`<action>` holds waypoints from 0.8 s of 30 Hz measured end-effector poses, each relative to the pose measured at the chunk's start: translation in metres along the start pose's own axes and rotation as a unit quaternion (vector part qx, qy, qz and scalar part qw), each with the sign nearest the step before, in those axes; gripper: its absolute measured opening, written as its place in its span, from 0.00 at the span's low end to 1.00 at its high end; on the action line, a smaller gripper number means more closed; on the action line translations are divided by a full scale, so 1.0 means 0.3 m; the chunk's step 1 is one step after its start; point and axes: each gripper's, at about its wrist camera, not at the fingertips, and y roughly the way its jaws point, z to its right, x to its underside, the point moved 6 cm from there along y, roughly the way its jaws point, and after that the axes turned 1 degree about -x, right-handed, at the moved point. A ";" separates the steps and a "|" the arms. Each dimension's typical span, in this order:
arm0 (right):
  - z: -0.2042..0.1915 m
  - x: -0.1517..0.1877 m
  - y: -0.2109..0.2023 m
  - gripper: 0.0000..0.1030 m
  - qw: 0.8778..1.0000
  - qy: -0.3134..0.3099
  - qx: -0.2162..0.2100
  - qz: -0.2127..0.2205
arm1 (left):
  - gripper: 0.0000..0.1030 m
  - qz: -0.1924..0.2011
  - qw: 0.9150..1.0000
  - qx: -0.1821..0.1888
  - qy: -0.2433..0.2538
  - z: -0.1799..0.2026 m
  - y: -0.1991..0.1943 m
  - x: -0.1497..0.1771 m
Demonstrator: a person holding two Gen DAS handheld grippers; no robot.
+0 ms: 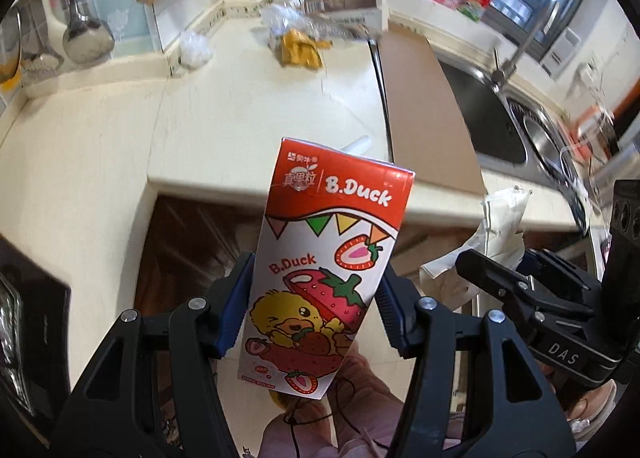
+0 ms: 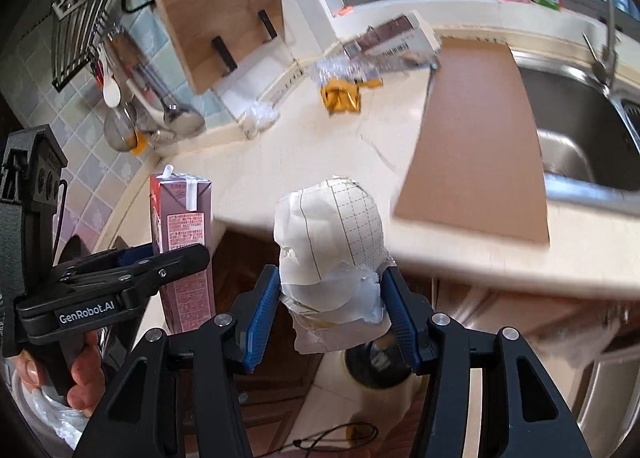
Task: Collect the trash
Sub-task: 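Carry the carton and white paper down toward the trash bin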
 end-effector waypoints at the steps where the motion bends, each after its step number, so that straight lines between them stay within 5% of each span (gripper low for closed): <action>1: -0.004 0.050 -0.007 0.51 1.000 0.002 0.003 -0.006 | 0.53 -0.003 1.000 0.001 0.002 0.000 0.003 0.029; 14: 0.053 0.437 0.100 0.52 0.994 0.001 0.020 -0.104 | 0.53 -0.055 0.998 -0.019 -0.017 -0.037 0.183 0.286; 24: 0.238 0.633 0.390 0.52 0.983 0.031 0.010 -0.179 | 0.53 -0.103 0.992 -0.033 -0.070 -0.080 0.521 0.445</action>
